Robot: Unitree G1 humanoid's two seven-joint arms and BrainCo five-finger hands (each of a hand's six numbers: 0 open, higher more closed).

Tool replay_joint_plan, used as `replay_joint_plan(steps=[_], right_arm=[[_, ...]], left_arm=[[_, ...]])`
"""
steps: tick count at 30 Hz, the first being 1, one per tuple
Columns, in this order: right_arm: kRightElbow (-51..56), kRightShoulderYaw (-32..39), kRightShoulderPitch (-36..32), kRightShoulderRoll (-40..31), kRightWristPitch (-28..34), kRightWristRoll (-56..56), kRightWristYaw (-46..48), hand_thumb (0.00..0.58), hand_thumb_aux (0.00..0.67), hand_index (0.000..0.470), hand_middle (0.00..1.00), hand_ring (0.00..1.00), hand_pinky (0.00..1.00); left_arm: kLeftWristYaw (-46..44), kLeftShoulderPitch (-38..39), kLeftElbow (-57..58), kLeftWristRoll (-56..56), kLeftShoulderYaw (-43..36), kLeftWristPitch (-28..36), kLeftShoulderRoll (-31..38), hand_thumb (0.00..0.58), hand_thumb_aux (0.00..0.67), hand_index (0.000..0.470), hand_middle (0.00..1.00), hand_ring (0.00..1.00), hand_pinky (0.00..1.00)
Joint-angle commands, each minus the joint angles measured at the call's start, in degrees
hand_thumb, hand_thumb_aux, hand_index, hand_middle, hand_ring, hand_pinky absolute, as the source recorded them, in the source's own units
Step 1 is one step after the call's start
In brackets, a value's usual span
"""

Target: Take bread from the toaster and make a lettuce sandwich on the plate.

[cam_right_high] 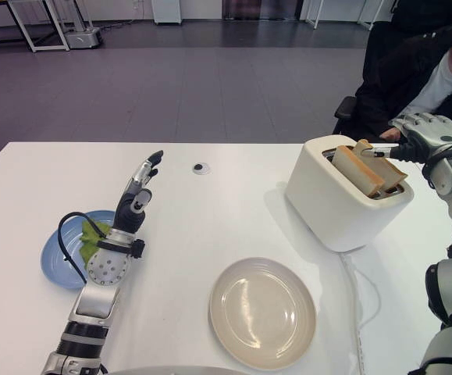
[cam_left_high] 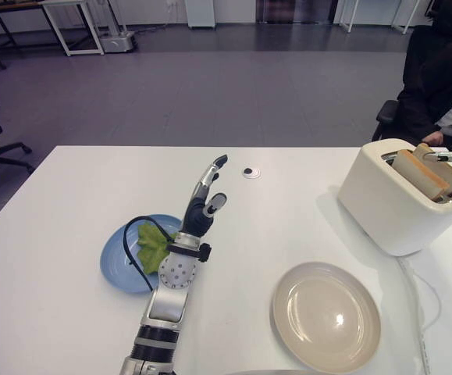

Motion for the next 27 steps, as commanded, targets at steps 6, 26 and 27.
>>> replay_joint_plan(steps=[6,26,27], right_arm=[[-13.39,-2.18,4.80,-1.34,-1.38,4.98,7.67,0.580,0.670,0.470,0.00,0.00,0.00],[-32.23,-18.67,-0.28,3.54,-5.80,36.33,19.27,0.580,0.670,0.470,0.00,0.00,0.00],[-35.51,-17.64,1.20,4.50,-6.25,41.24,26.07,0.580,0.670,0.470,0.00,0.00,0.00]], left_arm=[[0.30,0.25,-0.29,0.84,0.31,1.06,0.42,0.000,0.000,0.000,0.00,0.00,0.00],[0.85,-0.06,-1.06,0.88,0.61,1.90,0.85,0.000,0.000,0.000,0.00,0.00,0.00],[0.90,-0.05,-1.10,0.94,0.71,1.93,0.93,0.000,0.000,0.000,0.00,0.00,0.00]])
